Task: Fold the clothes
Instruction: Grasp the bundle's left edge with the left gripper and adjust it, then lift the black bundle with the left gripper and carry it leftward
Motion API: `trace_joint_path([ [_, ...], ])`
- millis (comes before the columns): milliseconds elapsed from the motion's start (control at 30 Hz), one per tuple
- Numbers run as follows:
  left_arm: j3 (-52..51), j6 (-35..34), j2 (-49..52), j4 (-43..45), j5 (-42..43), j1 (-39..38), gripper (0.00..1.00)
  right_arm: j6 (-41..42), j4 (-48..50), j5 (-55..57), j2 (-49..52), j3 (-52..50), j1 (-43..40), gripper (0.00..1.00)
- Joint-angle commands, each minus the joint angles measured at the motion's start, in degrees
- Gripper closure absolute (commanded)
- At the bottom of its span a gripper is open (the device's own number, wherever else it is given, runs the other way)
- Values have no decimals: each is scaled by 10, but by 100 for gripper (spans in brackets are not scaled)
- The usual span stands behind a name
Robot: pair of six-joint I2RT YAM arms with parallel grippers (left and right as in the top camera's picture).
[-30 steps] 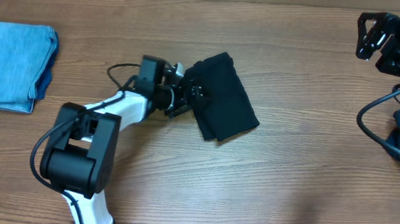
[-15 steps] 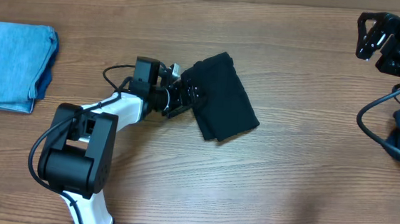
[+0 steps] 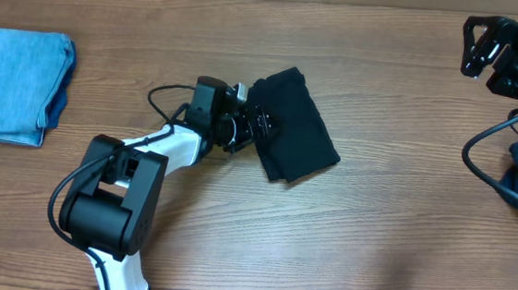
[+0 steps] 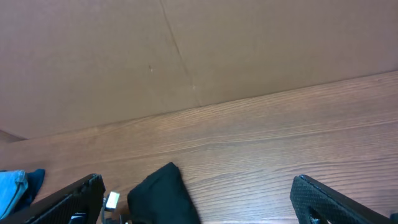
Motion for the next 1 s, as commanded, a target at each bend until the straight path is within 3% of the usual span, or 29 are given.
trace_joint_path([
  [0,-41,-18,57,-30,-72,-12,25,-2,2,4,-2,5,-1,0],
  [433,-41,3,57,1,-81,-9,67,-2,2,4,-2,5,-1,0],
  [600,-41,11,55,22,-74,-6,94,-2,2,4,-2,5,-1,0],
  [967,-12,21,33,37,-19,12,96,-2,2,4,-2,5,-1,0],
])
